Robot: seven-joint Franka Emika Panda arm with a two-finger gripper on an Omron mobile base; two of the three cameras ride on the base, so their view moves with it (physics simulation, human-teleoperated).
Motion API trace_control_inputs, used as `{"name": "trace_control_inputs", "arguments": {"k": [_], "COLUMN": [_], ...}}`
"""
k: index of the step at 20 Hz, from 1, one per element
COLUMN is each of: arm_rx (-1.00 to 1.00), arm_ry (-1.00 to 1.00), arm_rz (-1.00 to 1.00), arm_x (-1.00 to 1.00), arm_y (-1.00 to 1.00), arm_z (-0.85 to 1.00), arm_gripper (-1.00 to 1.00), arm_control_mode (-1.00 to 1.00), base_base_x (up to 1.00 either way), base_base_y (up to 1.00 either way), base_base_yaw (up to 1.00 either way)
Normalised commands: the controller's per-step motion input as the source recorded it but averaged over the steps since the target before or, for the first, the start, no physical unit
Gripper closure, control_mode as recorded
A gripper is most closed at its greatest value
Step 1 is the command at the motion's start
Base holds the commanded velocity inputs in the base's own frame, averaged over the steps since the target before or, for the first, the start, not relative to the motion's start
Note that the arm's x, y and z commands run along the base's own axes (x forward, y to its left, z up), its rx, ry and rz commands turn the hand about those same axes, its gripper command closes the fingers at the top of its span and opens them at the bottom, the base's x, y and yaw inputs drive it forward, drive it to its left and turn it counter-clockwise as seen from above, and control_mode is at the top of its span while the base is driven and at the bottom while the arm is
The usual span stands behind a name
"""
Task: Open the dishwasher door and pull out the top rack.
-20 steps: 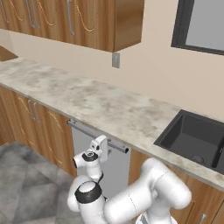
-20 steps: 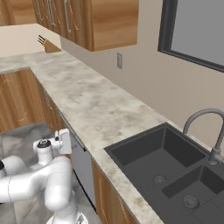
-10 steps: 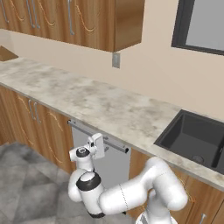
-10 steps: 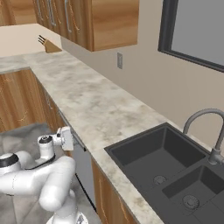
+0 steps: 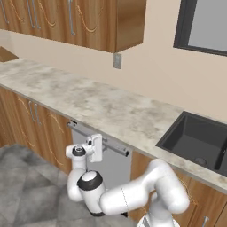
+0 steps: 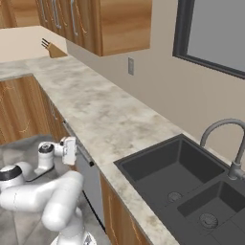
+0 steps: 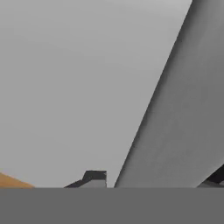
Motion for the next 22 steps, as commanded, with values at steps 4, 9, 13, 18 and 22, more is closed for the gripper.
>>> {"name": "trace_control_inputs", "arguments": {"k": [4, 9, 13, 18, 22], "arm_rx": [0.22, 0.22, 0.23, 0.25, 0.21], "arm_ry": [0.29, 0.32, 0.33, 0.34, 0.37], "arm_rz": [0.00, 0.01, 0.02, 0.01, 0.00], "arm_x": [-1.00, -1.00, -1.00, -1.00, -1.00], "arm_y": [0.18, 0.60, 0.70, 0.75, 0.94], "arm_z": [-0.77, -0.99, -1.00, -1.00, -1.00], "arm_gripper": [1.00, 1.00, 1.00, 1.00, 1.00], "arm_control_mode": [-1.00, -1.00, -1.00, -1.00, -1.00], "base_base_x": [0.00, 0.00, 0.00, 0.00, 0.00], "base_base_y": [0.00, 0.00, 0.00, 0.00, 0.00], "base_base_yaw": [0.00, 0.00, 0.00, 0.00, 0.00]}}
